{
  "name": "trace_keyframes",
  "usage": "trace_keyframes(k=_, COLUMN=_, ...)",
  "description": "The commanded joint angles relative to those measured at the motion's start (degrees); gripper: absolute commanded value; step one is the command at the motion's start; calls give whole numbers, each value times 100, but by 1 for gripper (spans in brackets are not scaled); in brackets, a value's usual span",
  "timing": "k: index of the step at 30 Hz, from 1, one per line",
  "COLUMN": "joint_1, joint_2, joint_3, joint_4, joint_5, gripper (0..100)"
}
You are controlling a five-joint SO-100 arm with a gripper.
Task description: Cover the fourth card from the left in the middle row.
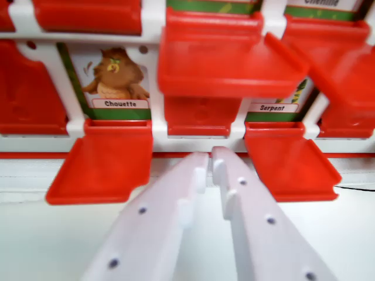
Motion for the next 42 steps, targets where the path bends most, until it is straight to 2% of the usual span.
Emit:
trace_keyframes(k=1, joint_1=-35, joint_2=26, joint_3=-826, joint_4=-97, joint_5=0, gripper=0)
trace_keyframes(k=12, joint_1=-79, joint_2=-211, joint_3=-1547, joint_4=-79, joint_5=26, gripper=0)
trace_keyframes(k=30, joint_1=26, joint_2=-729, joint_3=-2435, joint_4=-501, joint_5=18, gripper=0)
trace_keyframes(k=42, joint_1=79, joint_2=105, joint_3=-1898, joint_4=202, joint_5=26, gripper=0)
